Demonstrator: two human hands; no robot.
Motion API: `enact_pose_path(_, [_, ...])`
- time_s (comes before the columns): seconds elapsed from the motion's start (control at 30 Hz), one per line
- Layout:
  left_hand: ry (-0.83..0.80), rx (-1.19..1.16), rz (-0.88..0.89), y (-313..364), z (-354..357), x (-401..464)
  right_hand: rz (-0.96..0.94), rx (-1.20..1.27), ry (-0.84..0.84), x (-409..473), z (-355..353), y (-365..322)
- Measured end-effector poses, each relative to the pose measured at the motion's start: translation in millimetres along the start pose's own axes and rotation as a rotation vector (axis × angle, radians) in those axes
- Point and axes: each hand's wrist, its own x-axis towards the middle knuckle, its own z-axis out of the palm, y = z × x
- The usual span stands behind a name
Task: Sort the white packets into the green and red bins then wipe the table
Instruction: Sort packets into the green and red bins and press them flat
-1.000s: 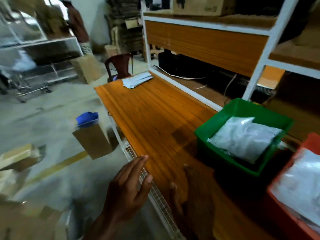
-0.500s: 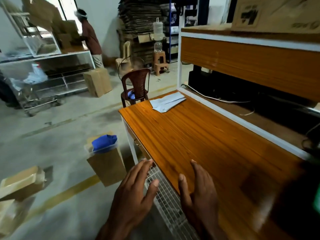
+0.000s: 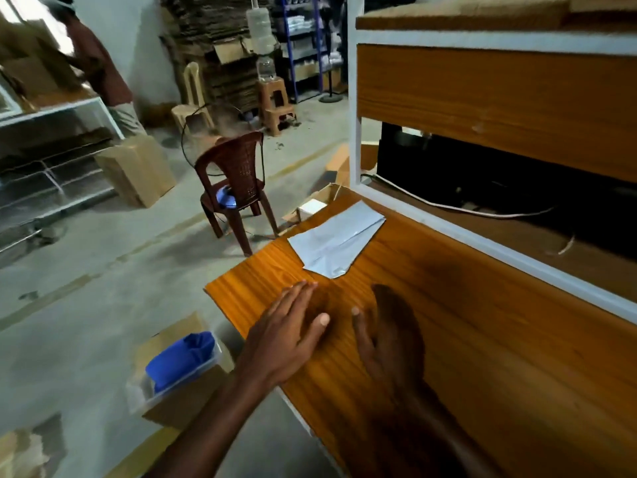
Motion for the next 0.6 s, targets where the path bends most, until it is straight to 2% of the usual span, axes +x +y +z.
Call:
enact_pose_path(0.1, [-0.062,0.022,0.064,-30,-9,70,0.004,-0.065,0.018,47,33,-12])
enact_pose_path(0.37, [-0.221,0.159,0.405,-113,21,238,0.112,-0.311,-0.025,142,126,-18])
enact_pose_path(0.5, [-0.279,0.205,0.508,-144,30,270,0.210,-0.444,-0.040,143,145,-27])
enact_pose_path(0.6, [-0.265,0.213,0.532,-154,28,271,0.309,-0.494,-0.040,139,154,-35])
